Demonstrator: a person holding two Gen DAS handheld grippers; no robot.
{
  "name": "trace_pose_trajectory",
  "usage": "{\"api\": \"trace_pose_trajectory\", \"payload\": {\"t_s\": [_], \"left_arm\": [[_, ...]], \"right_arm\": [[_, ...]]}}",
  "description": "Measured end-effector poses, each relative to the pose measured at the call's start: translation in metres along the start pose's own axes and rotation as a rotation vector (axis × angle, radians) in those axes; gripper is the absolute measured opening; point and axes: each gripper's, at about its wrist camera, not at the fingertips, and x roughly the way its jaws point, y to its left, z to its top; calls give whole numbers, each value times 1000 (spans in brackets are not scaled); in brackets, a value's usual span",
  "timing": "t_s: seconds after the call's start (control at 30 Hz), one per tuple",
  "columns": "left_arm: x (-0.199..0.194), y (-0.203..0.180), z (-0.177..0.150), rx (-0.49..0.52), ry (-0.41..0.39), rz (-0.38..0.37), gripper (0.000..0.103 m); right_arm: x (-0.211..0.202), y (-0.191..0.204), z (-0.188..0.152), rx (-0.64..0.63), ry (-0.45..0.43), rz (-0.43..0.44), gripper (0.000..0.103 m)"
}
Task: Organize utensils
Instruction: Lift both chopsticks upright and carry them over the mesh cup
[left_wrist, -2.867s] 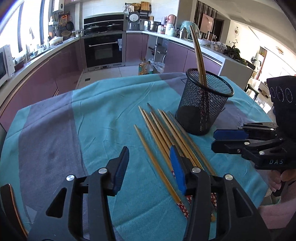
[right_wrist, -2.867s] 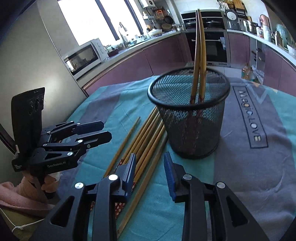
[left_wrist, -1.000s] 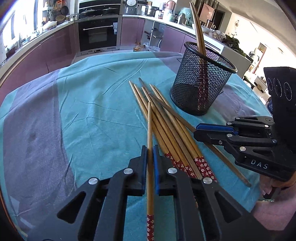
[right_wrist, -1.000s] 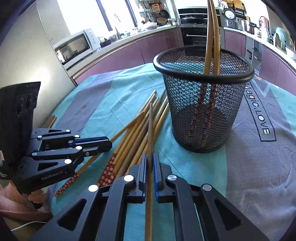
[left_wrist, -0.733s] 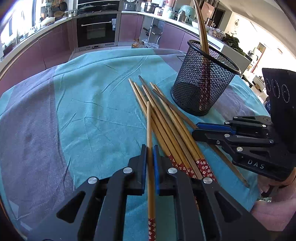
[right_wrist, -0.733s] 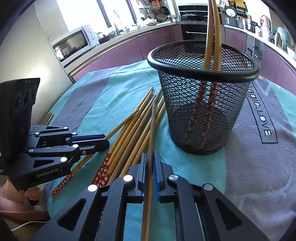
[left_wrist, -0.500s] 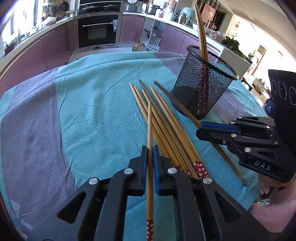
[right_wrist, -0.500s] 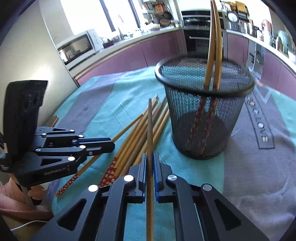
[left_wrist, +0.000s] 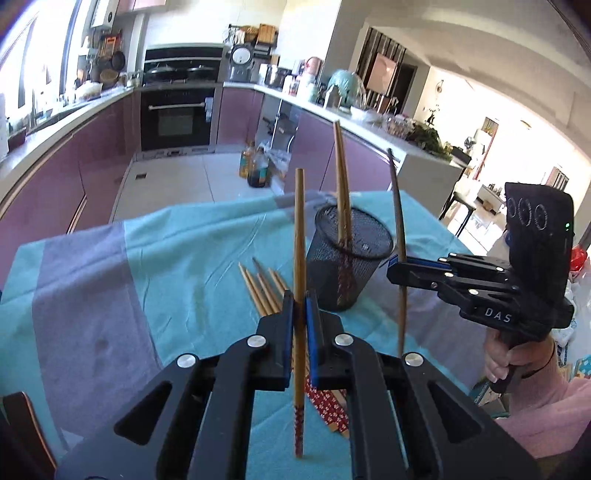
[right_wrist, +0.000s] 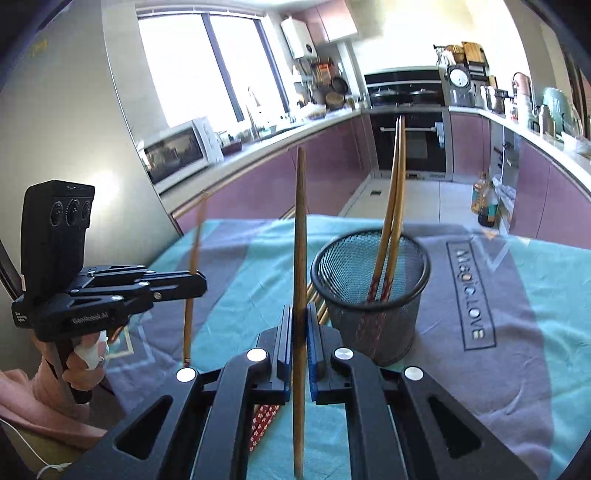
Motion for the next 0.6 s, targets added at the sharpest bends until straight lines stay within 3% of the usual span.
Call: {"api": "trace_pose_trajectory", "payload": {"t_s": [0.6], "left_arm": [[-53,-25,74,2,-241,-70,7]], "right_arm": [[-47,1,61,-55,-184,-17,6]]}}
